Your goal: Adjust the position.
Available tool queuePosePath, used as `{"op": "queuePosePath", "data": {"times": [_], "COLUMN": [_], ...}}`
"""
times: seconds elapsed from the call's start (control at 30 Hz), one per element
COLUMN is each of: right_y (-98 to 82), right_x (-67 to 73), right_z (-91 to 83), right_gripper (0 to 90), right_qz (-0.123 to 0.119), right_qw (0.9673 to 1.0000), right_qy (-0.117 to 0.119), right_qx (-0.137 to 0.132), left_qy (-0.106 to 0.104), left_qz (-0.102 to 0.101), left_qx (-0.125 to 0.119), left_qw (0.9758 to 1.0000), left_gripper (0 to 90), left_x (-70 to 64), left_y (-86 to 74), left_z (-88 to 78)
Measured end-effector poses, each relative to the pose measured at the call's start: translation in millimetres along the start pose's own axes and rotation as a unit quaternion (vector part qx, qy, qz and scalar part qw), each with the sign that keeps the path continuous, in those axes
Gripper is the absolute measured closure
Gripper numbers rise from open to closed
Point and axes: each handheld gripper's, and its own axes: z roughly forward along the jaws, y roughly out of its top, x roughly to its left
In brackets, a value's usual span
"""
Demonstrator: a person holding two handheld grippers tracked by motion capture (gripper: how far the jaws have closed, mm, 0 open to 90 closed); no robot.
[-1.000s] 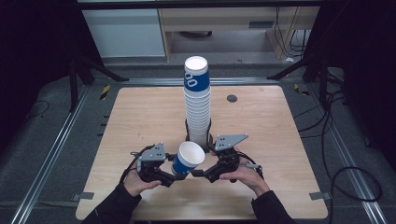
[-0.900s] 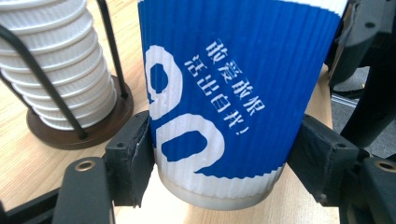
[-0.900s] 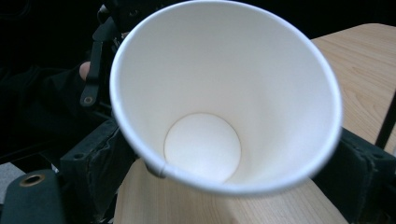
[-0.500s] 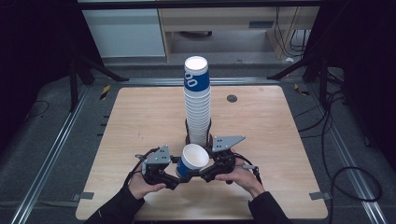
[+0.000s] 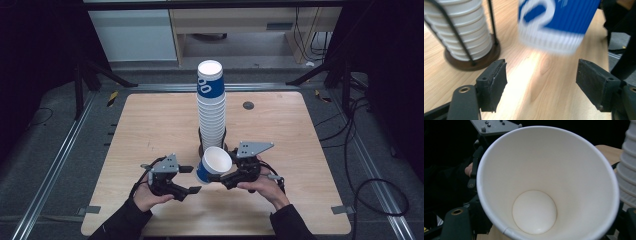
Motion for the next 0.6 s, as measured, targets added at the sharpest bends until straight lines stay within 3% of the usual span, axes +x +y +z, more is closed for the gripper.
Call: {"op": "queuePosePath", "data": {"times": [0.27, 0.43, 0.6], "right_y": [2.8, 5.6, 10.8], "right_x": [-9.0, -13.5, -17.1], "right_z": [-18.3, -30.9, -43.9], "right_gripper": [21.0, 21.0, 20.9], "right_qz": [-0.003, -0.002, -0.006], "right_qw": [0.9982, 0.9957, 0.9912], "right_qy": [-0.059, -0.092, -0.132], "right_qx": [0.004, 0.005, 0.005], "left_qy": [0.05, 0.083, 0.108], "left_qz": [-0.046, -0.076, -0.097], "left_qx": [-0.006, -0.02, -0.021], "left_qw": [0.9977, 0.9935, 0.9892], "left_gripper": [20.9, 20.6, 19.7], "left_x": [20.0, 32.1, 42.8], "left_y": [-10.4, -14.7, -21.2], "left_z": [-13.0, -24.2, -31.2]}}
